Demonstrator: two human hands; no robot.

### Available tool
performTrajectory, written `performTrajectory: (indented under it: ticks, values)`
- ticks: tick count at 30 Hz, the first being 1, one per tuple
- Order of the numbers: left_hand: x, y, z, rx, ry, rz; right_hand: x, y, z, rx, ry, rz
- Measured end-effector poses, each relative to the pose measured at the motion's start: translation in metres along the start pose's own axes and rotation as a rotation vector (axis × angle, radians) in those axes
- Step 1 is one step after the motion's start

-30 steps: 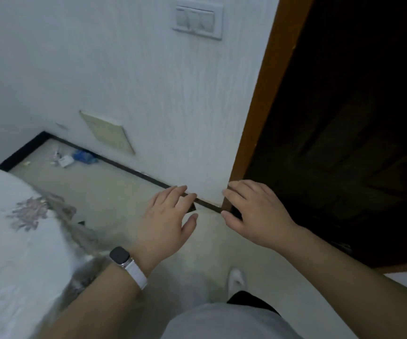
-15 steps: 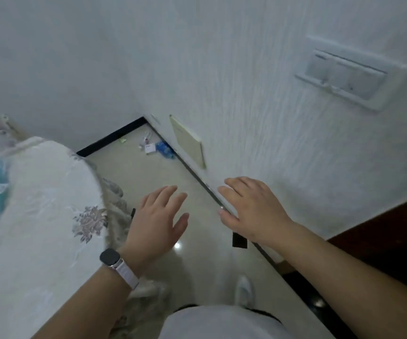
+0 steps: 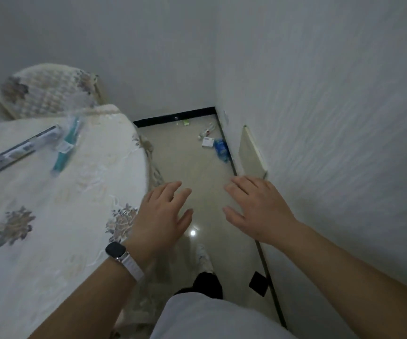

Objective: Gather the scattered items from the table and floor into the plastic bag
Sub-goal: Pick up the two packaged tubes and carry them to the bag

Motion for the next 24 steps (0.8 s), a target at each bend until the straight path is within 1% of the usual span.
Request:
performTrajectory:
  ticks: [4,12,15,19,24]
  values:
    - [-0.035,0.018,0.063,-0.028,-0.094,-0.057,0.027,0.017,0.073,-0.072,-0.062,-0.007]
    - [-0.102,0.013,0.186,0.024,-0.178,-0.068,0.075,0.026,0.228,-0.075,-0.157,-0.034]
    - [-0.122,0.014,0.221,0.034,-0.215,-0.085,0.086,0.036,0.268,-0.076,-0.17,0.004]
    - [-0.142,0.021,0.267,0.042,-0.25,-0.114,0.111,0.058,0.313,-0.136,-0.185,0.054]
    - [-0.174,0.031,0.323,0.066,-0.395,-0.072,0.146,0.096,0.398,-0.162,-0.299,0.113]
Point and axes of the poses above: each hand's wrist, its own z-axis towards the middle knuckle, its own y-axis out of the palm, x = y × z, the point moved 3 cm from there along z, towards the middle knuckle, and after that the axes turned 11 degrees about -y, right-handed, at the moved point
